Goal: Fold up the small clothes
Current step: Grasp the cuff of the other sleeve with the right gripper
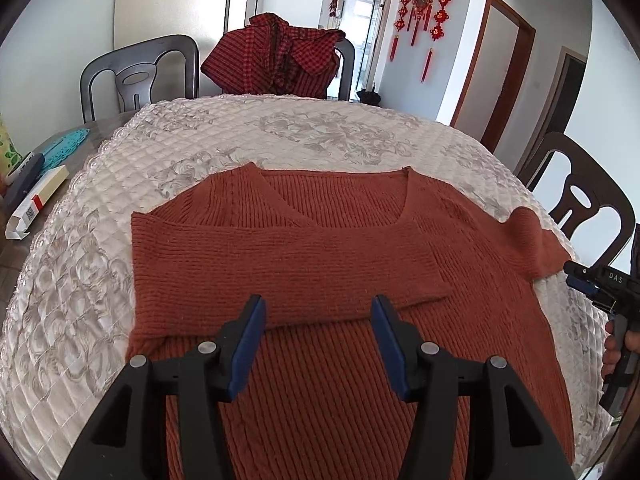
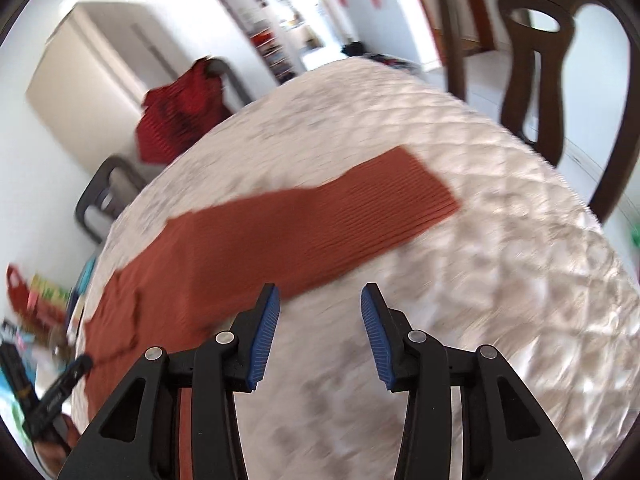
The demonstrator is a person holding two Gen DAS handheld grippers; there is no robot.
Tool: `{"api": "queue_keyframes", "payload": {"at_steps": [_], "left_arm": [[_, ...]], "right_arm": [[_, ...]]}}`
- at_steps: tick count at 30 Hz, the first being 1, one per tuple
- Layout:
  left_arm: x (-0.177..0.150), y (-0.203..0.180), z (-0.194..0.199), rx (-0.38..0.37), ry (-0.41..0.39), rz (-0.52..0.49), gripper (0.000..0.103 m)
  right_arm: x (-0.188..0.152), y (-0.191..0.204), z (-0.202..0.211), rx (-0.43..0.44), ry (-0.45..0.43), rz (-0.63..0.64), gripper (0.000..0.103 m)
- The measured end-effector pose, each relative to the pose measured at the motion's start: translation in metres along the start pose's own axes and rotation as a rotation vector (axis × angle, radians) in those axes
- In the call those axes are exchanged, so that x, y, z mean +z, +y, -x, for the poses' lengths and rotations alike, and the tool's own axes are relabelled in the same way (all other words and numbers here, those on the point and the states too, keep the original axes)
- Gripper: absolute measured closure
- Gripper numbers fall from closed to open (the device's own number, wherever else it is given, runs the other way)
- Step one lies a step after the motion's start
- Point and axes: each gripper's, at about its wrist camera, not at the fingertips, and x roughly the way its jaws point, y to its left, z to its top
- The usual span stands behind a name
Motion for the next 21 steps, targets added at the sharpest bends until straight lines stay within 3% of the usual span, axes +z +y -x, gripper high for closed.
{"api": "queue_keyframes", "payload": {"at_steps": [9, 14, 21], "left_arm": [[-0.004, 0.005, -0.013, -0.001, 0.022, 0.019, 0.046], [-0.003, 0.005, -0.014, -0.004, 0.022, 0.018, 0.046], [-0.003, 0.008, -0.012, -0.016, 0.014, 0.029, 0.045]], "right_arm": [[0.026, -0.026, -0.009, -0.021, -0.083, -0.147, 0.062], [0.036, -0.037, -0.016, -0.058, -0.097, -0.201, 0.091], [0.040, -0.031, -0.010, -0.006, -0.116, -0.188, 0.094]]}}
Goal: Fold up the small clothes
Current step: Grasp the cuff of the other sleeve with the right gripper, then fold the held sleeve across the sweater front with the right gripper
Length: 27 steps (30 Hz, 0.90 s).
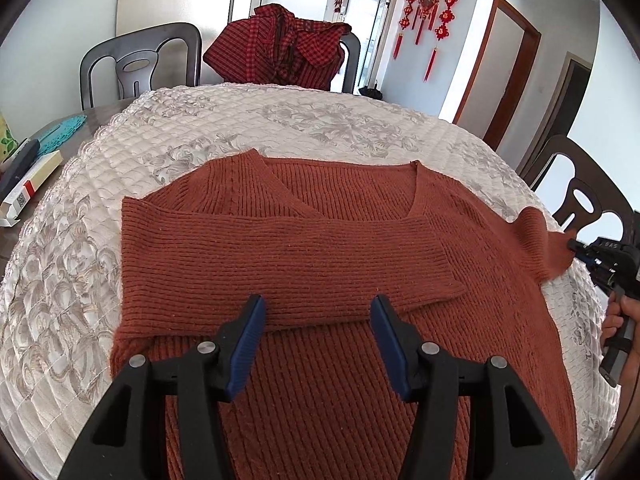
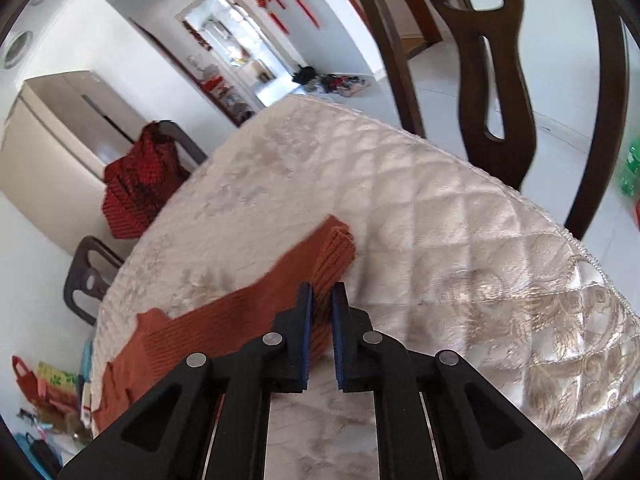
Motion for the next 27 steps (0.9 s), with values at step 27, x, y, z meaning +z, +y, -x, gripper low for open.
{"api": "queue_keyframes", "payload": {"at_steps": [27], "left_arm": [[-0.002, 0.028, 0.041, -0.102, -0.051, 0.108, 0.045]], "right_arm": [[-0.161, 0.200, 0.000, 0.520, 0.409, 0.665, 0.081]]}}
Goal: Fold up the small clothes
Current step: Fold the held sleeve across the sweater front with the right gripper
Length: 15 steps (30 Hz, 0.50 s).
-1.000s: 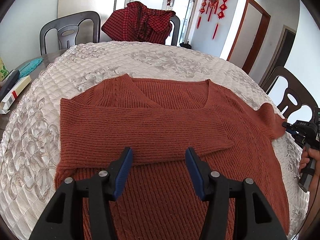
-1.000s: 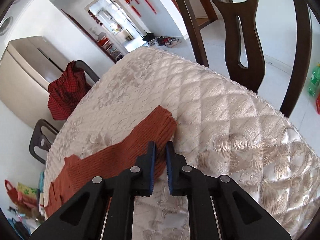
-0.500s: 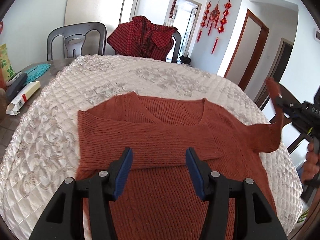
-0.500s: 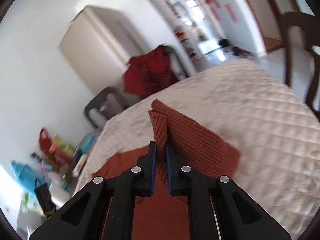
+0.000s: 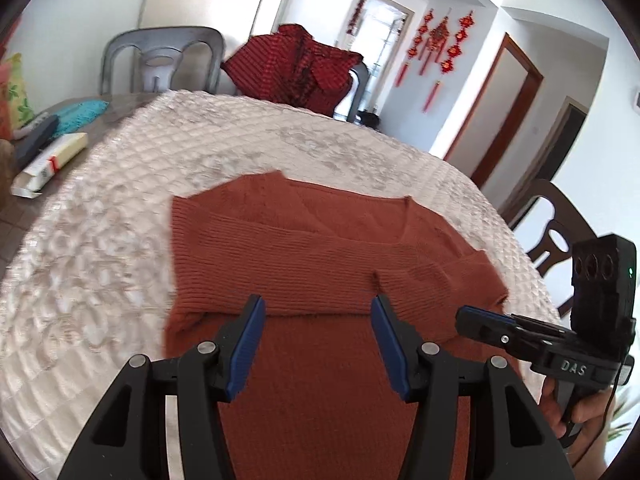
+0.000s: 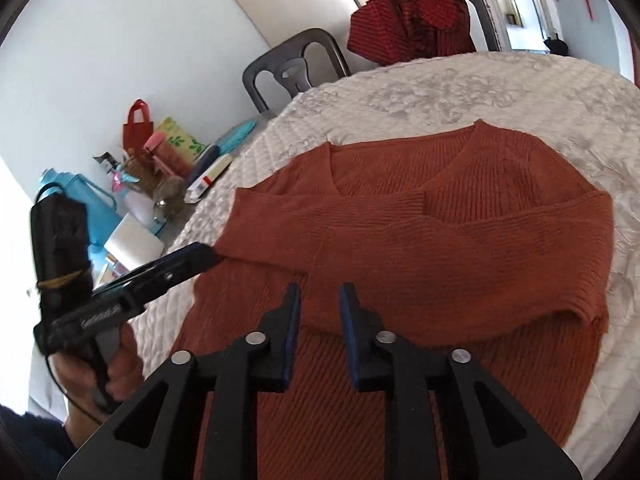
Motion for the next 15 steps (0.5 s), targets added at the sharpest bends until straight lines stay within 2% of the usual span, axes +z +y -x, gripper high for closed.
{"api": "queue_keyframes", "payload": {"at_steps": [4, 7, 8, 11, 13, 15], "left_arm": [[0.000, -0.020, -0.026, -0.118, 0.087, -0.013, 0.045], [-0.004, -0.032, -0.048, -0.156, 0.158, -0.010, 0.050], [-0.006, -0.036, -0.055, -0.175, 0.183, -0.005, 0.058], [-0.011, -0.043, -0.064, -0.182, 0.207, 0.007, 0.064], [-0.013, -0.046, -0.065, -0.183, 0.213, 0.010, 0.073], [-0.012, -0.047, -0.069, -0.185, 0.223, 0.023, 0.093]], "right_arm": [[-0.010, -0.007, 0.017, -0.038, -0.042, -0.025, 0.081], [-0.017, -0.023, 0.025, -0.074, -0.057, -0.067, 0.081], [-0.017, -0.026, 0.026, -0.081, -0.058, -0.078, 0.081], [-0.023, -0.036, 0.033, -0.114, -0.065, -0.102, 0.081], [-0.027, -0.042, 0.035, -0.126, -0.067, -0.116, 0.081], [-0.029, -0.048, 0.036, -0.130, -0.066, -0.129, 0.081]]}}
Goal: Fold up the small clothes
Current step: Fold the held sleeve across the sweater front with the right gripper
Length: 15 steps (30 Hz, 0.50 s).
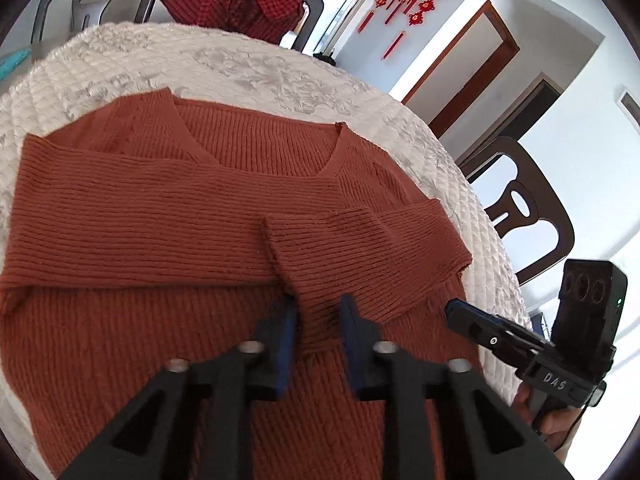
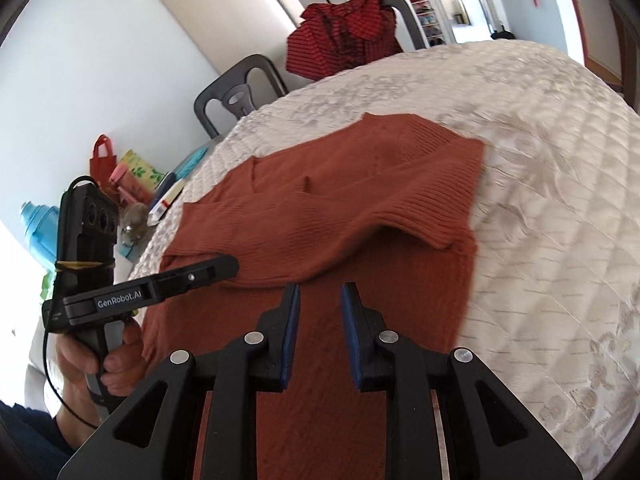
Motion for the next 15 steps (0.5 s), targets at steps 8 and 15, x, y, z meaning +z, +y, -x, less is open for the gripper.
{"api": "queue_keyframes", "payload": {"at_steps": [8, 15], "left_arm": [[0.025, -0.012, 0.043, -0.056, -0.179, -0.069, 0.097], [0.028, 0.032, 0.009, 0.020, -0.085, -0.018, 0.097]], "right_arm": [[0.001, -0.006, -0.002, -0.014, -0.002, -0.003, 0.081], [0.002, -0.013, -0.005, -0.053, 0.001, -0.024, 0.081]]}}
